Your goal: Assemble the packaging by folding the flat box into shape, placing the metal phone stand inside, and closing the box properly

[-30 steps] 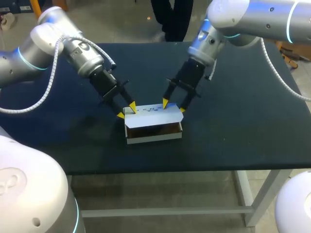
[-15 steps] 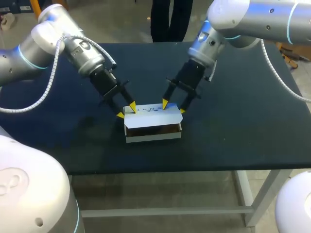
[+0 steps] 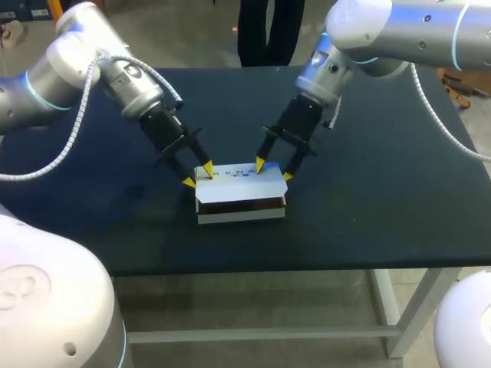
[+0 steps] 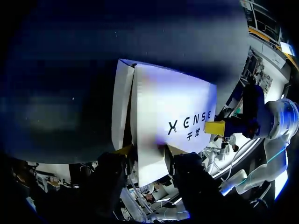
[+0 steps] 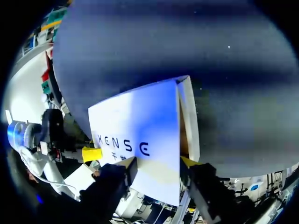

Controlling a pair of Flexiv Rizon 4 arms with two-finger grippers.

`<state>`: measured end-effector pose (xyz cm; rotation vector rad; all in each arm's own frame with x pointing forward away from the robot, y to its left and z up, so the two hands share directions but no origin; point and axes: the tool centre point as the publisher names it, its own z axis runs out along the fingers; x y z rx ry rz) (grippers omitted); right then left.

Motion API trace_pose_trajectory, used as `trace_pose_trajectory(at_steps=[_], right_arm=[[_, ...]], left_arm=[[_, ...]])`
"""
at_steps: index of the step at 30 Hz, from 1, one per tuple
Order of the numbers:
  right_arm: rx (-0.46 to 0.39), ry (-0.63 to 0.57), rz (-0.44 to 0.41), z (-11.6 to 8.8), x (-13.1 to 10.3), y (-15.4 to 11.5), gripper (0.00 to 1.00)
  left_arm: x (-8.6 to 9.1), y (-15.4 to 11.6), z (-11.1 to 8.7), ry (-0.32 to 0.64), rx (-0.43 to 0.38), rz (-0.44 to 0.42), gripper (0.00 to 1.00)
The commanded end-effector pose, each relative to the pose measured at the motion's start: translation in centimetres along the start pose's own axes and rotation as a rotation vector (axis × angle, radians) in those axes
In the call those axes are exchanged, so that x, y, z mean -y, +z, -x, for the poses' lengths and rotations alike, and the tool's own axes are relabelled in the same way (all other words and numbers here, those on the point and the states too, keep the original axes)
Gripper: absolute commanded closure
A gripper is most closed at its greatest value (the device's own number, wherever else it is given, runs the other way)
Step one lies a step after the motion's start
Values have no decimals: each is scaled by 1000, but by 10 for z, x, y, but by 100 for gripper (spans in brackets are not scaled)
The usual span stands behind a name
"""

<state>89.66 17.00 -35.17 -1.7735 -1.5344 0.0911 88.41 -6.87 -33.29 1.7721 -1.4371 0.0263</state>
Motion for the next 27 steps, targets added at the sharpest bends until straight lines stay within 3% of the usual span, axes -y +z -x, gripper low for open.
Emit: trace_pose_trajectory(at_steps=[1,9,17,27], right_arm=[[-2,2,3,1,-1,1,41],[-3,1,5,1,-1,1,44],[-3,1,5,1,-1,1,38],[-3,1,5,1,-1,1,38]], left_arm=[[-6,-1,0,-5,10,-28,55],[-4,-1,1,-10,23,-51,54],[-7,-9,3,-30,37,-127,49],[-27,-35,-5,102,37,-298,38]])
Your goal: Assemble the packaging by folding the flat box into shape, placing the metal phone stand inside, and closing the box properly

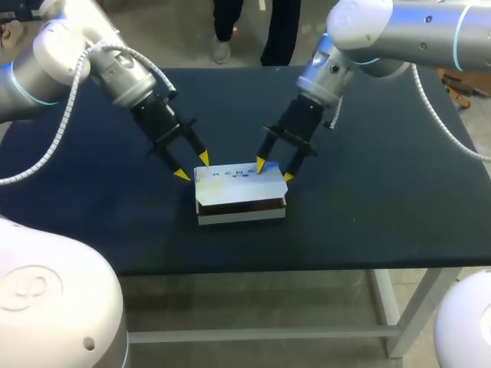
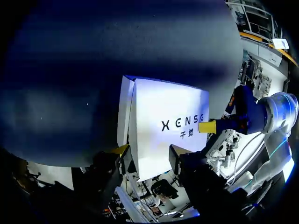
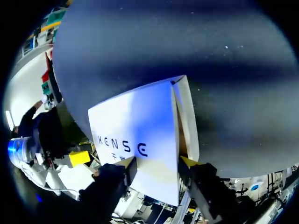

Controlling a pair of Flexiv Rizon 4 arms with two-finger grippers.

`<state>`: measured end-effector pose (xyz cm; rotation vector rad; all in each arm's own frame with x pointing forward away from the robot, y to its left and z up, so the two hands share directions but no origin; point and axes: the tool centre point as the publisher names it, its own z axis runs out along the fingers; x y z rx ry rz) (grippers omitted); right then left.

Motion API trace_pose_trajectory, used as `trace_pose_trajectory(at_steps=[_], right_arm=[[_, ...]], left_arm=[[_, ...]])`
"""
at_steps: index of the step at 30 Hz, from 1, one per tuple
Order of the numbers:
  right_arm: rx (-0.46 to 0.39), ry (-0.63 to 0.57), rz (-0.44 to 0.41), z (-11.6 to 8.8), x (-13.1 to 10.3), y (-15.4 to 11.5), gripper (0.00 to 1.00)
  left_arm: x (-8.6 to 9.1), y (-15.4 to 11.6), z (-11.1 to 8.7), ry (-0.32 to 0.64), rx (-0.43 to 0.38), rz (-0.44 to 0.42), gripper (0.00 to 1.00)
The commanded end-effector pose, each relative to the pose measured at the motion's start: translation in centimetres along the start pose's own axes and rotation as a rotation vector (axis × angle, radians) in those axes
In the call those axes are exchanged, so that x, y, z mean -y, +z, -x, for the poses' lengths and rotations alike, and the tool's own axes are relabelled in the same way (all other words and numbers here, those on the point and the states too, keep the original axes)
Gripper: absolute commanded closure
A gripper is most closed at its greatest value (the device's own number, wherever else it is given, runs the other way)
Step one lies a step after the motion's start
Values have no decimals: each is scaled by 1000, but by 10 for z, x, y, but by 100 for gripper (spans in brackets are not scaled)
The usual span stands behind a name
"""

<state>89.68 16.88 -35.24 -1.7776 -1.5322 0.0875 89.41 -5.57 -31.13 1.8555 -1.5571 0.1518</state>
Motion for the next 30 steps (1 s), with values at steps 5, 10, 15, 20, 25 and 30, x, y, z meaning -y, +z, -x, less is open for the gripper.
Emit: trace_pose_trajectory(at_steps=[5,10,15,20,25,30], right_arm=[[-1,-1,1,0,0,1,38],[-1,-1,1,0,0,1,38],[-1,-1,1,0,0,1,40],[-1,-1,1,0,0,1,42],[-1,-1,1,0,0,1,42],[-1,-1,1,0,0,1,42]], left_arm=[[-27,-21,-11,133,9,-181,21],[-34,-24,-20,241,53,-266,0],[-43,-29,-30,402,106,-343,0],[-54,-36,-39,691,123,-376,0],[-60,-35,-48,946,239,-282,0],[-60,-35,-48,946,239,-282,0]])
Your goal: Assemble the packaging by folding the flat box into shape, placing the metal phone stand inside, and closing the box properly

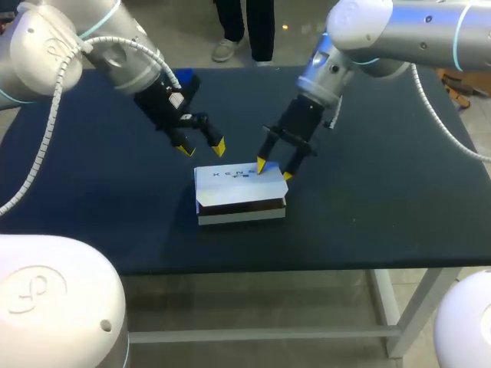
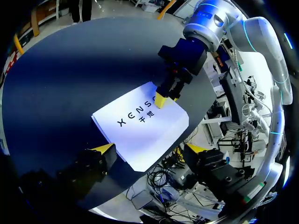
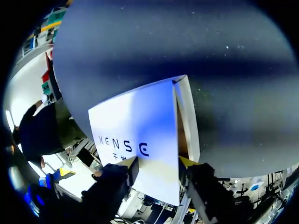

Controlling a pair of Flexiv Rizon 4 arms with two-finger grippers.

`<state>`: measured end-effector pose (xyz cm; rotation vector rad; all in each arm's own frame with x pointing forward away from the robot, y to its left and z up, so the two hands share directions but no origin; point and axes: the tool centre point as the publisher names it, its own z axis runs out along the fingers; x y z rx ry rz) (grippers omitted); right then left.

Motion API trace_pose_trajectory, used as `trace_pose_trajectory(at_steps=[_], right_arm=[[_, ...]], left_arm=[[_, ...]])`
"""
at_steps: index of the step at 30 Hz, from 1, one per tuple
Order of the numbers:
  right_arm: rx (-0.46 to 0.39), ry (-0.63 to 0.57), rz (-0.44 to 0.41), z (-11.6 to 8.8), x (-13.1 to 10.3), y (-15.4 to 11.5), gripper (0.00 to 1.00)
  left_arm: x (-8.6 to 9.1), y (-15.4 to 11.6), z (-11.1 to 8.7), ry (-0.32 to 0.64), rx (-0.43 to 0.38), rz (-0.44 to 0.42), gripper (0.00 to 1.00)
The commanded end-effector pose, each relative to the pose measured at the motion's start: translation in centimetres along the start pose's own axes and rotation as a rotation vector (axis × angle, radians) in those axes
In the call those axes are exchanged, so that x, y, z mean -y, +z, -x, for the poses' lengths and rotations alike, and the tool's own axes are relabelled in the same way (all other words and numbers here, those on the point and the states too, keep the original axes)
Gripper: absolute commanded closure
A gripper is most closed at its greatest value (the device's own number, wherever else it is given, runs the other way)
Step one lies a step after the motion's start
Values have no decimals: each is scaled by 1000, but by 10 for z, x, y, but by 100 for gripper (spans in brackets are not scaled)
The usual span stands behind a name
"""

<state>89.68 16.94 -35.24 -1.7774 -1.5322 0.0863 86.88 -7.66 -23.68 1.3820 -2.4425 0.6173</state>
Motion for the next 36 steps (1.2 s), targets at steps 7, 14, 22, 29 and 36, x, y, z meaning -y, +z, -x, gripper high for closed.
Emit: trace_pose_trajectory(at_steps=[7,14,22,29,36], right_arm=[[0,0,0,0,0,1,44],[0,0,0,0,0,1,46],[0,0,0,0,0,1,47],[0,0,0,0,0,1,46],[0,0,0,0,0,1,48]], left_arm=[[-3,-2,-3,161,19,23,0],[-1,0,1,337,60,44,0],[-2,12,8,638,150,94,0],[-9,24,4,792,185,152,0],[-9,24,4,792,185,152,0]])
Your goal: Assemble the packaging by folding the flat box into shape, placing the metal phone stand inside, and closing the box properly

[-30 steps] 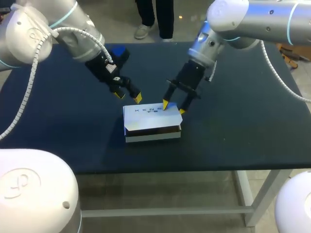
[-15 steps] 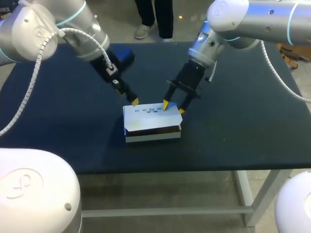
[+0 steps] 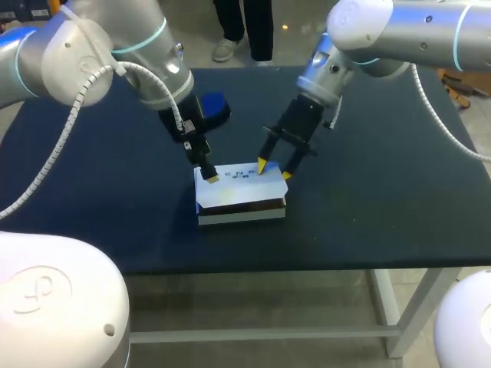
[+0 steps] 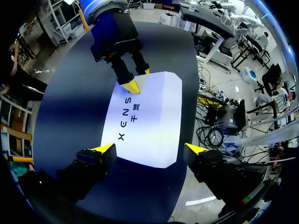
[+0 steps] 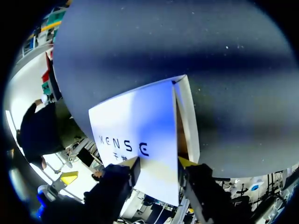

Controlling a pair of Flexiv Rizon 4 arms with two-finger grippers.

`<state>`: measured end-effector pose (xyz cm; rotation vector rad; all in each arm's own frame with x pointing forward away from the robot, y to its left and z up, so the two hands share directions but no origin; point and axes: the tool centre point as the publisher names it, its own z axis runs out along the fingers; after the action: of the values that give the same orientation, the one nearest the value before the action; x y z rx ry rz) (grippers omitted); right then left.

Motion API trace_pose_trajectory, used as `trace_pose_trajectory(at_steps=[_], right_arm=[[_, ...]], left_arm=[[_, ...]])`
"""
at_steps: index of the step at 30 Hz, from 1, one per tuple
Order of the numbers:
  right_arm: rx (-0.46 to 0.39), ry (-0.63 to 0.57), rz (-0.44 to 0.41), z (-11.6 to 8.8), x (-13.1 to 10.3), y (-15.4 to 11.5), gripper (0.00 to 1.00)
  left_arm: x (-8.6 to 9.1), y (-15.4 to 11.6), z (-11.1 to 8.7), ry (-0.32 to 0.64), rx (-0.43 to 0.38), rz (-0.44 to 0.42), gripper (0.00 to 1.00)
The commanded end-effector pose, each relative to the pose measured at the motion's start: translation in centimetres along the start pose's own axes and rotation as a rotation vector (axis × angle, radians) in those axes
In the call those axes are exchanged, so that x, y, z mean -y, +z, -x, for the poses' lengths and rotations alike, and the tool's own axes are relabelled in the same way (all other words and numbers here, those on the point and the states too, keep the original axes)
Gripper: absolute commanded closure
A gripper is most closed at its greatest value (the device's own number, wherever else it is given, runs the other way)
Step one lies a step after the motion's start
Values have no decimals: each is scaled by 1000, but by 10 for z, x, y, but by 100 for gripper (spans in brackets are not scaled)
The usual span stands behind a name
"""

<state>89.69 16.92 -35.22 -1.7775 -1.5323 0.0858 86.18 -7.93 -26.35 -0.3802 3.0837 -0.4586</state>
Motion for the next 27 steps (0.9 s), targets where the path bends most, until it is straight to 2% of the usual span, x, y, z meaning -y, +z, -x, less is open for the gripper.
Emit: trace_pose_trajectory(at_steps=[1,3,4,8,13,14,15,19,20,23,27], right_arm=[[0,0,0,0,0,1,48],[0,0,0,0,0,1,48],[0,0,0,0,0,1,49],[0,0,0,0,0,1,49],[0,0,0,0,0,1,47],[0,0,0,0,0,1,48],[0,0,0,0,0,1,48],[0,0,0,0,0,1,50],[0,0,0,0,0,1,50],[0,0,0,0,0,1,50],[0,0,0,0,0,1,50]], left_arm=[[2,-1,0,-1,1,10,0],[3,1,4,-18,16,3,0],[3,7,5,20,40,34,0],[-1,18,4,38,41,-11,0],[0,29,1,40,70,0,0],[1,31,1,26,84,10,1],[2,32,1,34,85,19,7],[2,35,1,21,69,25,11],[2,36,1,19,69,26,16],[2,38,-2,2,65,40,22],[3,44,-5,1,73,56,21]])
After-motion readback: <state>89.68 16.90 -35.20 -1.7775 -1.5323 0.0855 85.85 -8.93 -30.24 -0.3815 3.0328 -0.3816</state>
